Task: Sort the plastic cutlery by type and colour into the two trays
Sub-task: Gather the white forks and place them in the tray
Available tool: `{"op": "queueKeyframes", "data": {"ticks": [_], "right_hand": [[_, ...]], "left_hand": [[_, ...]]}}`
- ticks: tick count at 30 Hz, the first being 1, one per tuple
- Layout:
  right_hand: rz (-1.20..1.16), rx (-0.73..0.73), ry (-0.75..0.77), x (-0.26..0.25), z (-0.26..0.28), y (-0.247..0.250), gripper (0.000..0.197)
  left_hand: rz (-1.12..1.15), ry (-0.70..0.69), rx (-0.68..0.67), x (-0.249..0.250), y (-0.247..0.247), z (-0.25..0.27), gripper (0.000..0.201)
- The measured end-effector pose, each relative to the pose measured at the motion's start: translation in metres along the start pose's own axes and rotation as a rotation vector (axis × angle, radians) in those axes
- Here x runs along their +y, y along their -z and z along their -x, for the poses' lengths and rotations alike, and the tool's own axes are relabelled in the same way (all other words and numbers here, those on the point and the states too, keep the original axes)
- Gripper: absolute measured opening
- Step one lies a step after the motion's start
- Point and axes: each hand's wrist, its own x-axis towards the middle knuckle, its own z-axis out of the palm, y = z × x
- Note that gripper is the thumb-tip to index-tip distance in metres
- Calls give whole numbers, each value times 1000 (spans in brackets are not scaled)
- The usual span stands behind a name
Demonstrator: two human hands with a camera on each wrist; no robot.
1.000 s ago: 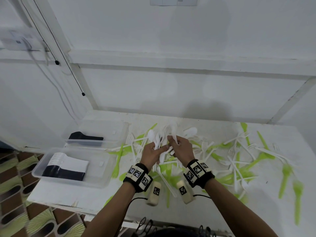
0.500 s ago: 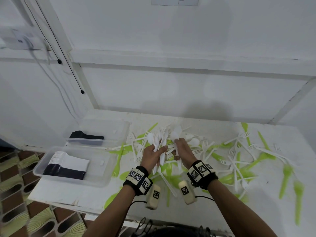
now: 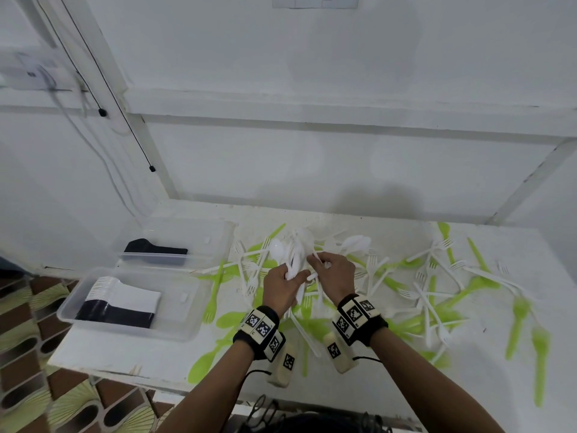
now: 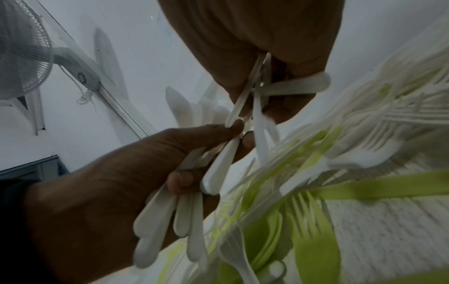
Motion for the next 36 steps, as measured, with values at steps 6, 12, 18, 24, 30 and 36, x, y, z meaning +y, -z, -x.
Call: {"op": "queueKeyframes", "data": {"ticks": [6, 12, 18, 24, 30, 36], "right_hand": [[-16, -65, 2, 0, -3, 1, 26], [-88, -89, -3, -2, -3, 3, 43], [-45, -141, -3, -8, -1, 3, 44], [-154, -164, -103, -16, -14, 22, 44], [63, -204, 68, -12, -9, 17, 33], [272, -221, 237, -15, 4, 6, 55]], "left_hand": [[36, 4, -59, 2, 3, 3, 46], [69, -2, -88, 11, 1, 4, 77], [-27, -27, -140, 20, 4, 3, 20], [73, 2, -50, 32, 15, -4, 12], [61, -32, -56, 33, 9, -3, 22], [32, -50, -25, 35, 1, -3, 30]]}}
